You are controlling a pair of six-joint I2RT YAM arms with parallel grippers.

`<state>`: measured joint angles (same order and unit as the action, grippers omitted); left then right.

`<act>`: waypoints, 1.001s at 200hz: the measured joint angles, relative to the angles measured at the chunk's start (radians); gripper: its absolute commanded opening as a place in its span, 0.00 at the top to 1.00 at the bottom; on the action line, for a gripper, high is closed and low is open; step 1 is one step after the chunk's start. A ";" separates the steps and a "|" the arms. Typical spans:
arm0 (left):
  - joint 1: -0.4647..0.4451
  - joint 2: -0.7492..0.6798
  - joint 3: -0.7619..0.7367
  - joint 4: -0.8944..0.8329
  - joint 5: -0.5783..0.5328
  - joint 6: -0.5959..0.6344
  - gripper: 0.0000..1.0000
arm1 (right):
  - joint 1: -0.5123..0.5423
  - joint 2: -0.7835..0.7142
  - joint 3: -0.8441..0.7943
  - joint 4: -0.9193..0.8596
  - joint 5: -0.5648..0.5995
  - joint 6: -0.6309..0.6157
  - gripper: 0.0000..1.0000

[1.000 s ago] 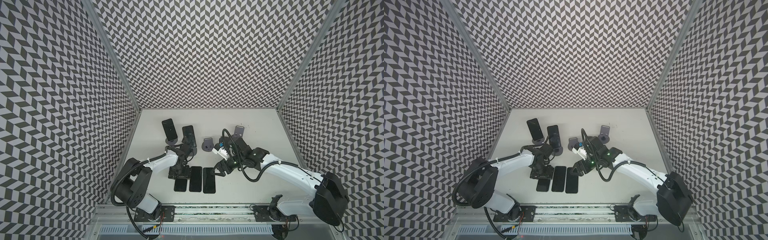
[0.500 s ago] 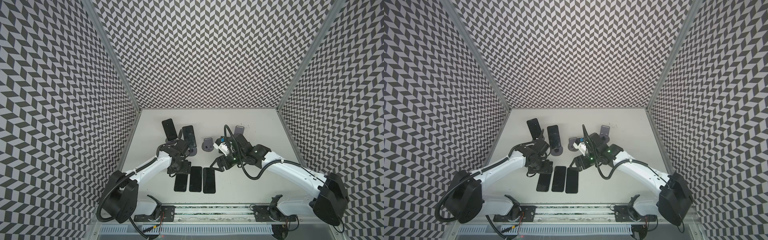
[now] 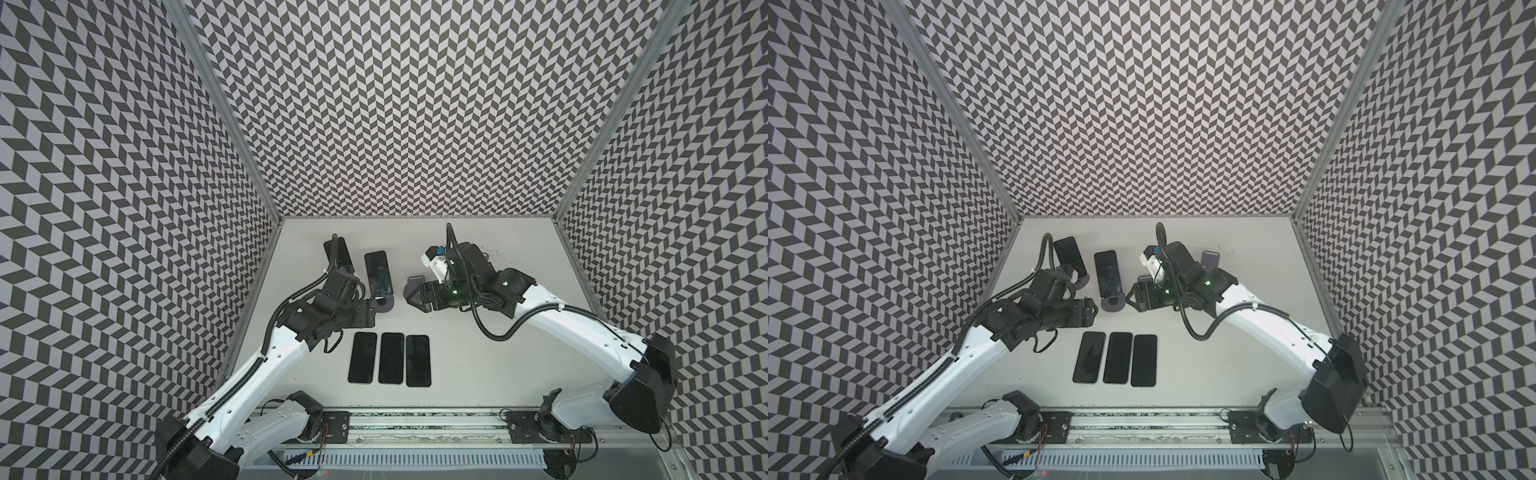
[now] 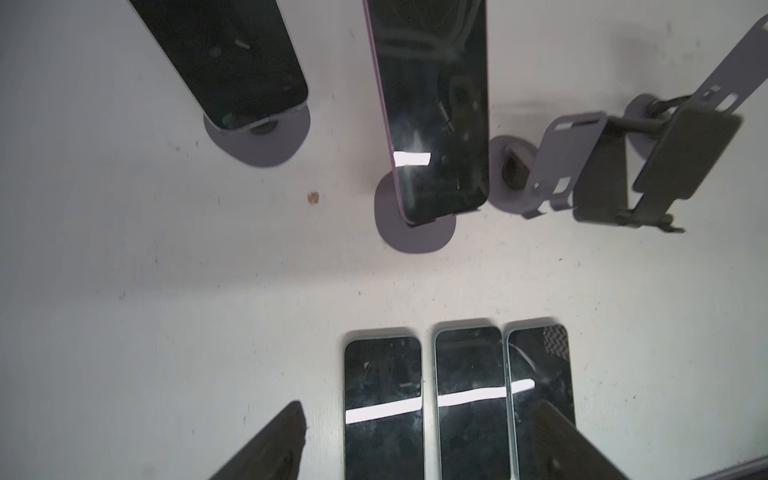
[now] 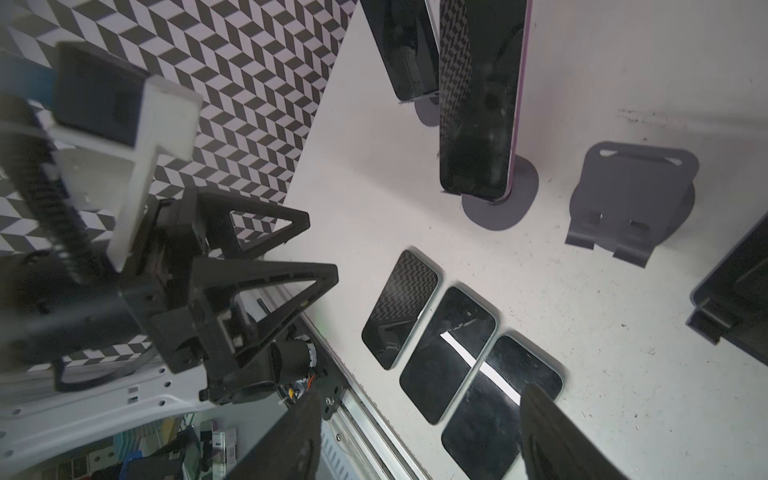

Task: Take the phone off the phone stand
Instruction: 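Open both grippers and raise them toward the remaining standing phones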

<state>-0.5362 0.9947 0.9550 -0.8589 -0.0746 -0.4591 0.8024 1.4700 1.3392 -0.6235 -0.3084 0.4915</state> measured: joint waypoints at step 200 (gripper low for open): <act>0.000 -0.434 -0.066 0.173 0.097 0.068 0.16 | 0.183 0.396 0.584 -0.186 0.322 0.185 0.28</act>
<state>-0.5362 0.5610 0.8890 -0.6857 0.0219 -0.3908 0.9855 1.8660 1.9228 -0.8093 0.0135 0.6765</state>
